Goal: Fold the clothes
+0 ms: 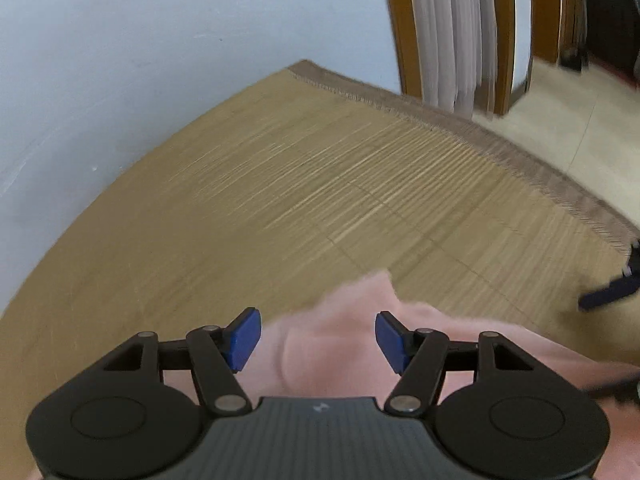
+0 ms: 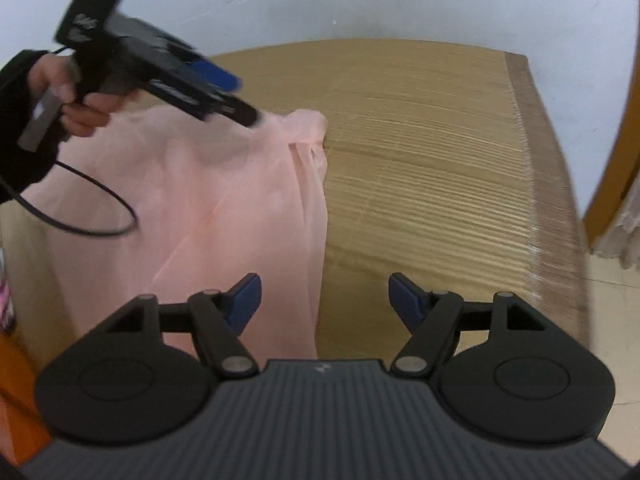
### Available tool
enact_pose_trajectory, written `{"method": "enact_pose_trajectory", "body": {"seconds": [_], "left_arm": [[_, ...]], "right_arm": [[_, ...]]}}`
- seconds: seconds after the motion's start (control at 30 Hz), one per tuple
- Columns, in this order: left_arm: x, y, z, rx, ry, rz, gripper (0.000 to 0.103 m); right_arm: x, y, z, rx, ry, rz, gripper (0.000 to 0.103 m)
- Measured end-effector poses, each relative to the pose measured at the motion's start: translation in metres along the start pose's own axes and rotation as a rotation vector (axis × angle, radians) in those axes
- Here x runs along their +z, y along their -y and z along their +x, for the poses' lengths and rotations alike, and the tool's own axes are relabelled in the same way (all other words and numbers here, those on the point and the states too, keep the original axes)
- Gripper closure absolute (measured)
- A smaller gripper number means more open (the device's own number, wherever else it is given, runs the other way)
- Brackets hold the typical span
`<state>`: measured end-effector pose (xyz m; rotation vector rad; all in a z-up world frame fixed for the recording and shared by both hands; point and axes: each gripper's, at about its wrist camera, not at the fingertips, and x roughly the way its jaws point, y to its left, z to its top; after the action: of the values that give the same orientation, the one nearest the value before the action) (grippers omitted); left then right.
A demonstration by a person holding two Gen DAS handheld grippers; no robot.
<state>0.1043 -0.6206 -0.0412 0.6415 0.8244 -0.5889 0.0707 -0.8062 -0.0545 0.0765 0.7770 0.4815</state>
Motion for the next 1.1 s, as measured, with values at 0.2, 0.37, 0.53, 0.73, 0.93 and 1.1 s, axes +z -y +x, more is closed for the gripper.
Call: {"method": "enact_pose_trajectory", "body": {"seconds": [0.2, 0.37, 0.53, 0.73, 0.93, 1.1], "left_arm": [[0.007, -0.003, 0.017, -0.096, -0.017, 0.153, 0.036], [0.013, -0.007, 0.033, -0.304, -0.071, 0.258, 0.034], [-0.006, -0.021, 0.015, -0.363, -0.026, 0.253, 0.096], [-0.039, -0.056, -0.039, -0.386, 0.108, 0.165, 0.101], [-0.108, -0.104, -0.109, -0.338, 0.211, 0.02, 0.093], [-0.208, -0.138, -0.137, -0.255, 0.139, -0.184, 0.091]], "right_arm": [[0.006, 0.003, 0.028, 0.073, 0.046, 0.113, 0.038], [0.011, -0.001, 0.04, 0.062, 0.045, 0.1, 0.049], [0.013, -0.013, 0.035, 0.005, 0.029, 0.09, 0.07], [0.024, -0.054, 0.013, -0.116, 0.086, 0.064, 0.1], [0.032, -0.156, -0.042, 0.018, 0.129, -0.13, 0.1], [0.007, -0.222, -0.013, 0.293, -0.035, -0.039, 0.097]]}}
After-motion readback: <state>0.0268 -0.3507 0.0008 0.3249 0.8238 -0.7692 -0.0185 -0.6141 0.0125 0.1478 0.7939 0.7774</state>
